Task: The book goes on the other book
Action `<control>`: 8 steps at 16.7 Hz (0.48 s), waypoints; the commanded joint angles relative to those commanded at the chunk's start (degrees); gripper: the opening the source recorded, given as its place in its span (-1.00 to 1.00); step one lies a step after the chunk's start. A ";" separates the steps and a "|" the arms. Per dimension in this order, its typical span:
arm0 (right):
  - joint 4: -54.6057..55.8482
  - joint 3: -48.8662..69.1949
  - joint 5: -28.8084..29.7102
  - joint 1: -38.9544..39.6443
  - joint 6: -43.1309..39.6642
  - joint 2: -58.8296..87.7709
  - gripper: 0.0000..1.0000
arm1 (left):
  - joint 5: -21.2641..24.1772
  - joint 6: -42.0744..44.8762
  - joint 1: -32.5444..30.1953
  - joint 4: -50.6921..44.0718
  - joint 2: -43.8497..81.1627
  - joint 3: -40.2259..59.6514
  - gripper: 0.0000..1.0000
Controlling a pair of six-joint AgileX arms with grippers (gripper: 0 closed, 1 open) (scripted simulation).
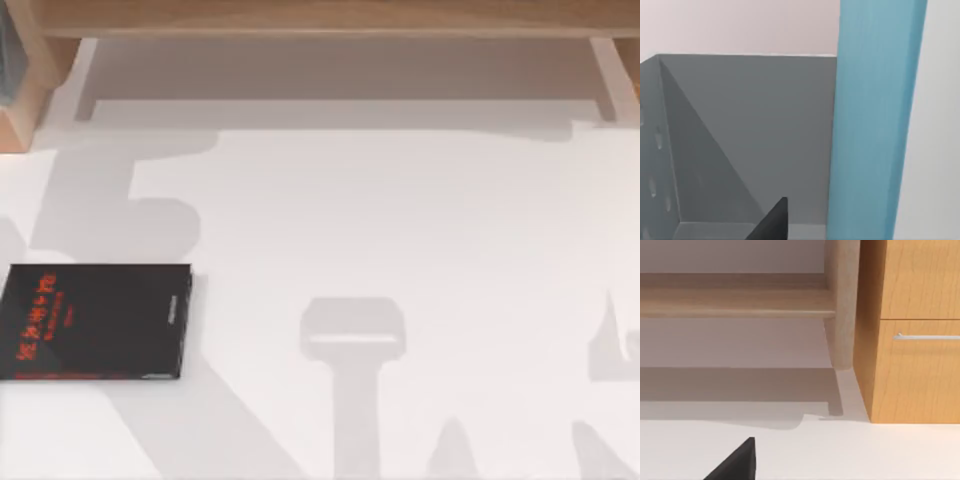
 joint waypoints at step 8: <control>0.00 0.00 0.00 0.00 0.00 0.00 1.00 | 0.00 0.00 0.00 0.00 0.00 0.00 -0.96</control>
